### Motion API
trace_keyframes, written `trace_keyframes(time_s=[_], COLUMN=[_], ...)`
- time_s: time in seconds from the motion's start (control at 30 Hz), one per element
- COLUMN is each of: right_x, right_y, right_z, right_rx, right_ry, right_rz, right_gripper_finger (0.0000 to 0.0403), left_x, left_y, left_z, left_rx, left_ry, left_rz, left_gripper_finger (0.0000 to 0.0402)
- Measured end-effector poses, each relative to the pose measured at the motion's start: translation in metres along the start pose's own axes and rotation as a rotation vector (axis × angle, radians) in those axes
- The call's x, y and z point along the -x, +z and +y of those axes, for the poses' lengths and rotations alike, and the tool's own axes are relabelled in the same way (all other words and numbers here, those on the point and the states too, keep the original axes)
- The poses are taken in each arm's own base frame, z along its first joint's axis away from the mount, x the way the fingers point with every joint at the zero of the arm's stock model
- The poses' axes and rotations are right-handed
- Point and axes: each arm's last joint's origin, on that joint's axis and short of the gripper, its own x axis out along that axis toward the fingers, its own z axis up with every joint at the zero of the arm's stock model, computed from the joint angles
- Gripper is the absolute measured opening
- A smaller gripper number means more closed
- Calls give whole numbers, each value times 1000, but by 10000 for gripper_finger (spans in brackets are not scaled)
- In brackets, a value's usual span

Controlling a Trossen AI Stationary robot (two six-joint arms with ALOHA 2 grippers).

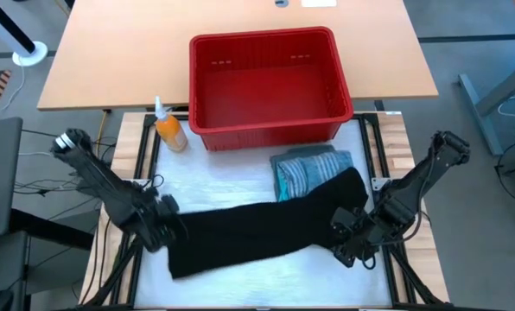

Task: Fold Laundry from Bin
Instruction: Fold the black shirt

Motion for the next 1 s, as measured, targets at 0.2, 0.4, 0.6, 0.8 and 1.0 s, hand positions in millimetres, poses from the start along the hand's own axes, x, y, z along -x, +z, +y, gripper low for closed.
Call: trace_keyframes(time_s=[0.2, 0.4, 0.6, 0.8, 1.0], right_x=[3, -5, -19, -33, -46], right_y=[18, 29, 38, 39, 40], right_z=[-2, -9, -12, -11, -11], right_rx=[15, 126, 338, 519, 581], right_ry=[-30, -148, -215, -269, -333], right_rz=[-101, -166, -106, -48, -35], right_gripper_finger=[244, 244, 244, 244, 244], left_x=[7, -2, -2, -2, -1], left_y=[-7, -13, -14, -14, -13], left_z=[25, 31, 30, 30, 29], left_rx=[13, 6, -20, -22, -9], left_ry=[-27, -22, -30, -34, -43], left_rz=[149, 221, 240, 249, 240], left_gripper_finger=[0, 0, 20, 88, 135])
